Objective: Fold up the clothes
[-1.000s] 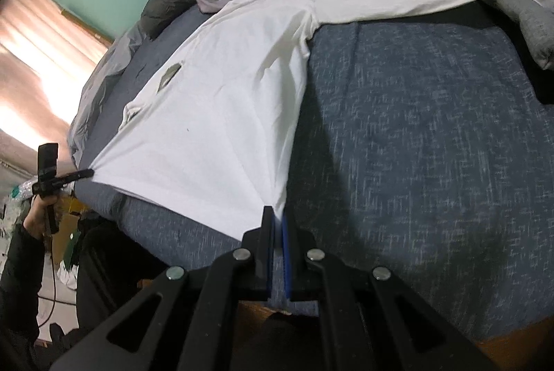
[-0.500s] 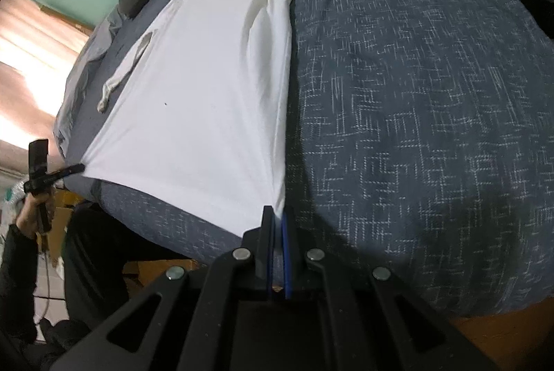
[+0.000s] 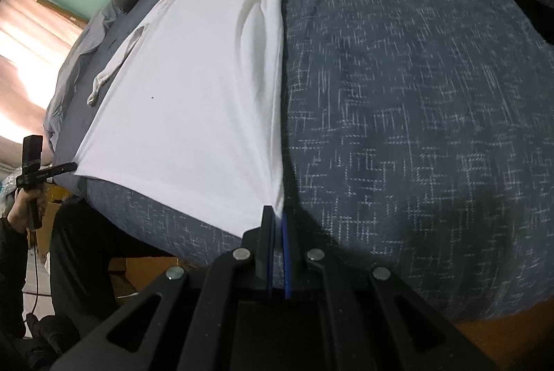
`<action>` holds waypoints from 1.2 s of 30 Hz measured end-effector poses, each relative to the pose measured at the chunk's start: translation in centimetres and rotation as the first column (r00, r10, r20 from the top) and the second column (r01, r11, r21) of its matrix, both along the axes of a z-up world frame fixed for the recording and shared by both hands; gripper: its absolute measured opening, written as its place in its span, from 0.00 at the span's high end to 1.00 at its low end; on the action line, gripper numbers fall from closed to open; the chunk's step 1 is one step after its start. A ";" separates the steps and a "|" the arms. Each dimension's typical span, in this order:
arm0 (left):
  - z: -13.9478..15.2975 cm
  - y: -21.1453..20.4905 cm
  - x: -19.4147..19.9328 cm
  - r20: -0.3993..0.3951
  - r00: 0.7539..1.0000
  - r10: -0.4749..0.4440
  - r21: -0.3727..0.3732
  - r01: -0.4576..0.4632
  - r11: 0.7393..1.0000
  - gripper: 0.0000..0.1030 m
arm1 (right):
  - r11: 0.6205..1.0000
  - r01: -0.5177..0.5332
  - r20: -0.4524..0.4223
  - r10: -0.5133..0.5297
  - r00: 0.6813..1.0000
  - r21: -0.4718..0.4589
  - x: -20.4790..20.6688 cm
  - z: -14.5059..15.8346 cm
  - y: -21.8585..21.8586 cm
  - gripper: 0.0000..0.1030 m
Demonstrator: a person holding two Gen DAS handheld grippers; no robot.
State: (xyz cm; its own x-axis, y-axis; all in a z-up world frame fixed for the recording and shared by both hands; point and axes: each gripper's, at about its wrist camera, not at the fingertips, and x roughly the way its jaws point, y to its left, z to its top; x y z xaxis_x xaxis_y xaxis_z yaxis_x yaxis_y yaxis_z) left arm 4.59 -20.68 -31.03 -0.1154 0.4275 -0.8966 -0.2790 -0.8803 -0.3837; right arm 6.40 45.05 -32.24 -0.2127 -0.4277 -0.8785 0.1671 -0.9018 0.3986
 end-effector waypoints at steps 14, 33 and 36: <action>1.4 0.1 -0.8 0.001 1.000 0.024 -0.021 -0.024 0.999 0.92 | 0.999 -0.021 -0.007 0.020 1.000 -0.033 -0.1 2.6 0.4 0.94; 9.2 3.1 -12.5 -0.194 0.979 0.068 0.016 -0.066 0.998 0.69 | 0.997 0.058 -0.154 -0.065 0.986 -0.049 -12.2 6.7 -0.9 0.65; 8.9 4.2 -16.7 -0.206 0.976 0.074 0.028 -0.070 0.997 0.69 | 0.998 0.058 -0.171 -0.064 0.983 -0.041 -15.8 6.5 -1.4 0.64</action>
